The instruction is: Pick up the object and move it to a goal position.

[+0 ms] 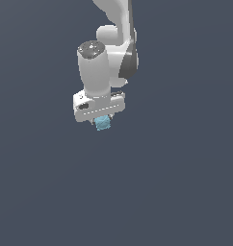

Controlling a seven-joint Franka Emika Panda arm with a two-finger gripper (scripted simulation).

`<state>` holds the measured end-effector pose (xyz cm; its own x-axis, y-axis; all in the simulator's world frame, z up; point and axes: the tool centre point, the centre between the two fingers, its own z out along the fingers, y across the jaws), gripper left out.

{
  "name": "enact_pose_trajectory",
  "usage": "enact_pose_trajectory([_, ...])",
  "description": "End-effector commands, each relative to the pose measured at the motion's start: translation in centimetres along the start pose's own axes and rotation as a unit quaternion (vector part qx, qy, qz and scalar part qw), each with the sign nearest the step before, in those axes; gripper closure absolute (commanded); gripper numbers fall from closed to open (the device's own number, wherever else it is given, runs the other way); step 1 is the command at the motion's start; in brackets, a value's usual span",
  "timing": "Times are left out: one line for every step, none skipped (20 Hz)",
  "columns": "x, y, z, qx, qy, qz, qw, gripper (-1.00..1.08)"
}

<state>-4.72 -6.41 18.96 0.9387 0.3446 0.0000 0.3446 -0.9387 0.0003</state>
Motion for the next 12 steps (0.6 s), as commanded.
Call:
enact_pose_trajectory([-0.9, 0.0, -2.7, 0.0, 0.0, 0.0, 1.0, 1.08])
enact_pose_trajectory([-1.2, -0.1, -3.8, 0.0, 0.0, 0.0, 1.0, 1.08])
enact_pose_trajectory([-1.6, -0.1, -4.9, 0.0, 0.0, 0.0, 1.0, 1.08])
enact_pose_trajectory([-2.0, -0.1, -6.1, 0.0, 0.0, 0.0, 1.0, 1.08])
enact_pose_trajectory([-2.3, -0.1, -7.3, 0.0, 0.0, 0.0, 1.0, 1.08])
enact_pose_trajectory([-2.7, -0.1, -8.5, 0.0, 0.0, 0.0, 1.0, 1.08])
enact_pose_trajectory([-3.1, -0.1, -9.6, 0.0, 0.0, 0.0, 1.0, 1.08])
enact_pose_trajectory([-3.4, -0.1, -10.7, 0.0, 0.0, 0.0, 1.0, 1.08])
enact_pose_trajectory([-3.8, -0.1, -11.9, 0.0, 0.0, 0.0, 1.0, 1.08])
enact_pose_trajectory([-4.1, -0.1, -13.0, 0.0, 0.0, 0.0, 1.0, 1.08])
enact_pose_trajectory([-4.4, -0.1, -14.1, 0.0, 0.0, 0.0, 1.0, 1.08])
enact_pose_trajectory([-4.8, -0.1, -15.2, 0.0, 0.0, 0.0, 1.0, 1.08])
